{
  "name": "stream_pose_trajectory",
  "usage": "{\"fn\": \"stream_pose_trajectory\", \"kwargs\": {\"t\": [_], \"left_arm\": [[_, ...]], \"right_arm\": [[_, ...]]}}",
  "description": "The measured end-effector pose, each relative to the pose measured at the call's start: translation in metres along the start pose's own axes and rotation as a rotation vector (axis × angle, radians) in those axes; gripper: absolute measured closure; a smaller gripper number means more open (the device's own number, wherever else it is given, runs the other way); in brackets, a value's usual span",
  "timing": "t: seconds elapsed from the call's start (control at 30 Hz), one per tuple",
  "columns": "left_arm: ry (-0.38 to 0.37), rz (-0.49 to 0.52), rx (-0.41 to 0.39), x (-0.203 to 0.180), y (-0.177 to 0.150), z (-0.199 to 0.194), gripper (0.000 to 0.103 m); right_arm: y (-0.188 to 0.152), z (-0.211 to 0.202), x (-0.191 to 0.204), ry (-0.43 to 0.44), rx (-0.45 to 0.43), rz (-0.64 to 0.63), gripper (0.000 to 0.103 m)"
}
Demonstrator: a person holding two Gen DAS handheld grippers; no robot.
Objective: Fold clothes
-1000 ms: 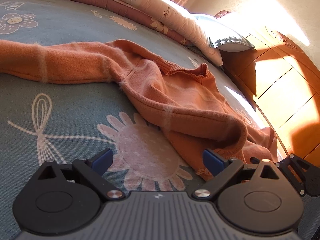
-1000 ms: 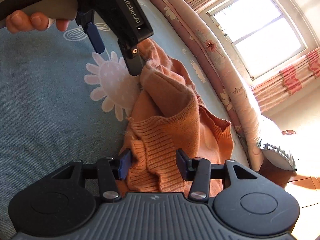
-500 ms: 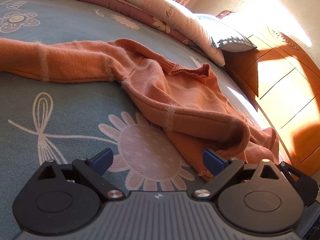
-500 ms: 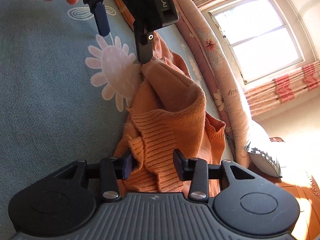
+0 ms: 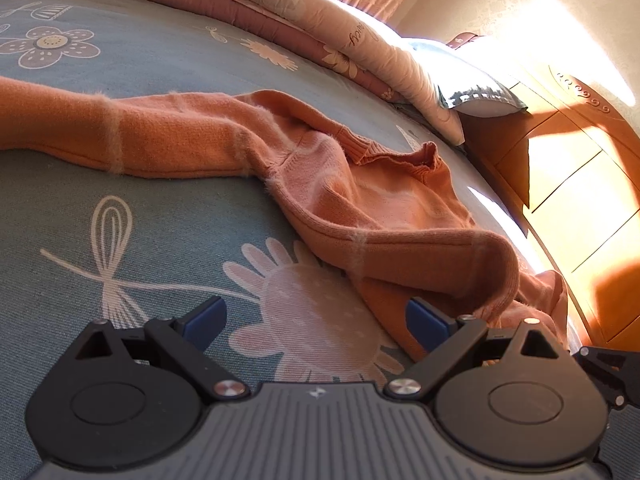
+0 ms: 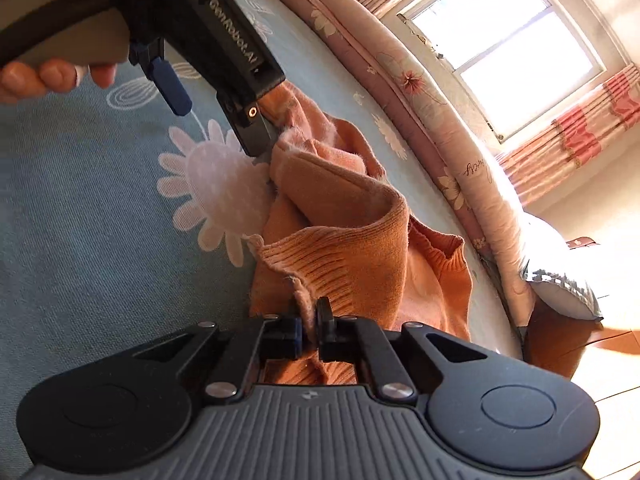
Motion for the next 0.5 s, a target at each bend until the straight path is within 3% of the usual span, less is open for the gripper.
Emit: {"fn": "stream_pose_trajectory", "kwargs": {"t": [0.17, 0.3, 0.5], "left_arm": [[-0.093, -0.137, 0.014, 0.013, 0.003, -0.002, 0.007], [-0.224, -0.297, 0.076, 0.022, -0.003, 0.005, 0.007], [-0.409, -0.475, 0.093, 0.024, -0.004, 0.013, 0.007]], "right_arm": [[0.014, -0.05, -0.002, 0.3, -0.041, 0.2, 0.095], [0.026, -0.077, -0.011, 0.401, -0.083, 0.277, 0.095], [0.036, -0.094, 0.001, 0.484, -0.086, 0.253, 0.096]]}}
Point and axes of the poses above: each gripper's, at about its wrist camera, not at the fingertips, and z roughly the way its jaws point, x to its left, y to its top, the point moved 8 cm from there along z, roughly the way its jaws point, and after that the axes turned 3 degrees about x, right-handed, at the moved point
